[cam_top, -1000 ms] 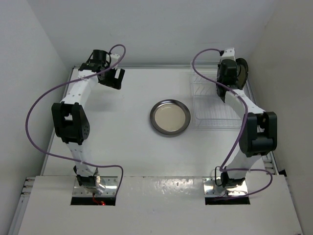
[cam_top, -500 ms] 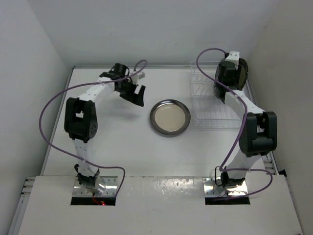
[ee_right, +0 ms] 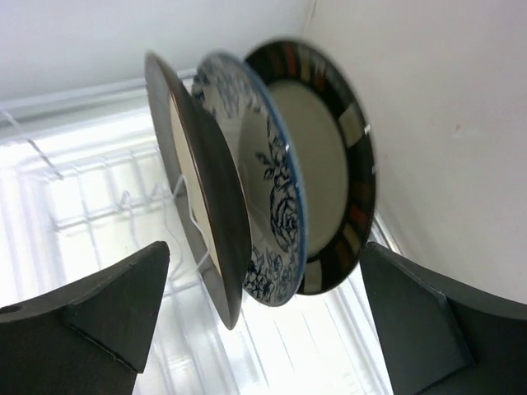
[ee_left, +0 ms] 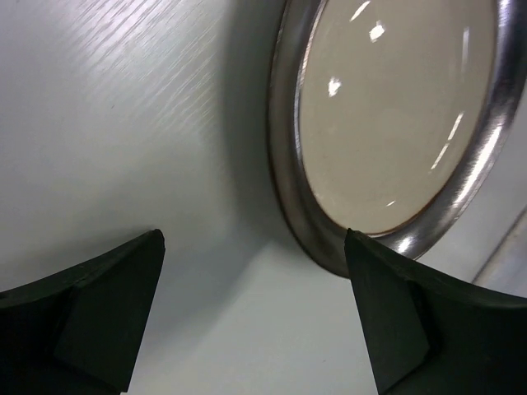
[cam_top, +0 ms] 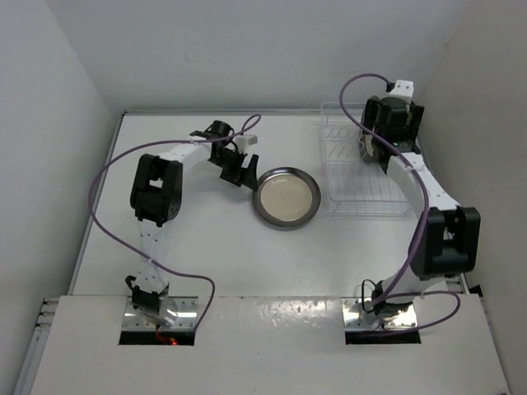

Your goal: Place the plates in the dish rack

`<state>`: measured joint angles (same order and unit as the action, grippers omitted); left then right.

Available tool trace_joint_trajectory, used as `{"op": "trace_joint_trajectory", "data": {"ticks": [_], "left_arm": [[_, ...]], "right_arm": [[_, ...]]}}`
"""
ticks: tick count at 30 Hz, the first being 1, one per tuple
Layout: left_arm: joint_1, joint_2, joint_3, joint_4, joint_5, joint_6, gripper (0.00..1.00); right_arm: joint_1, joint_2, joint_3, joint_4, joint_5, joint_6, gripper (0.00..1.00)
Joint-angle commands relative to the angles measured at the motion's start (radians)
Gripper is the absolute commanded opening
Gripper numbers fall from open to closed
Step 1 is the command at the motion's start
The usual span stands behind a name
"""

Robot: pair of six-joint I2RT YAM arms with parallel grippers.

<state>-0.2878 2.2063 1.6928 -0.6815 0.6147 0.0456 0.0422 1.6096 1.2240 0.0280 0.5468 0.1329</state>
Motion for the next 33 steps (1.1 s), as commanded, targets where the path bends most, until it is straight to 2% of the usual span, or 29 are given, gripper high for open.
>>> {"op": "trace_joint_trajectory", "data": {"ticks": [1,6,10,14,19,21,22,23,28,29,31,32,33], "left_arm": [[-0.007,0.067,0.013,0.026,0.121,-0.058,0.97],[-0.016,0.09,0.022,0.056,0.167,-0.093,0.92],[-0.037,0.099,0.022,0.056,0.168,-0.115,0.75],[-0.079,0.109,0.022,0.056,0.126,-0.115,0.72],[-0.088,0.161,0.022,0.065,0.115,-0.135,0.62],[-0.088,0.188,0.031,0.065,0.126,-0.135,0.46],[-0.088,0.197,0.044,0.065,0.126,-0.145,0.33],[-0.079,0.197,0.053,0.065,0.137,-0.145,0.0],[-0.057,0.155,0.062,0.065,0.183,-0.136,0.0],[-0.047,0.138,0.073,0.065,0.206,-0.136,0.0],[-0.037,0.093,0.084,0.065,0.215,-0.106,0.0],[-0.037,0.037,0.099,0.065,0.215,-0.061,0.0],[-0.037,0.008,0.111,0.065,0.205,-0.037,0.0]], "right_arm": [[0.004,-0.098,0.035,-0.025,-0.025,0.017,0.99],[0.012,-0.181,-0.01,-0.065,-0.094,0.01,0.99],[0.021,-0.261,-0.082,-0.05,-0.117,0.017,0.99],[0.021,-0.37,-0.165,-0.002,-0.113,0.024,0.99],[0.021,-0.432,-0.198,-0.019,-0.113,0.025,0.99],[0.022,-0.456,-0.208,-0.022,-0.111,0.028,0.99],[0.022,-0.461,-0.218,-0.025,-0.114,0.028,0.99],[0.022,-0.467,-0.227,-0.025,-0.119,0.034,0.99],[0.022,-0.496,-0.267,-0.14,-0.28,0.028,0.99],[0.024,-0.497,-0.285,-0.148,-0.385,0.031,0.99],[0.022,-0.507,-0.3,-0.174,-0.471,0.024,0.99],[0.024,-0.507,-0.314,-0.177,-0.617,0.025,0.99],[0.024,-0.507,-0.329,-0.18,-0.669,0.02,0.99]]}}
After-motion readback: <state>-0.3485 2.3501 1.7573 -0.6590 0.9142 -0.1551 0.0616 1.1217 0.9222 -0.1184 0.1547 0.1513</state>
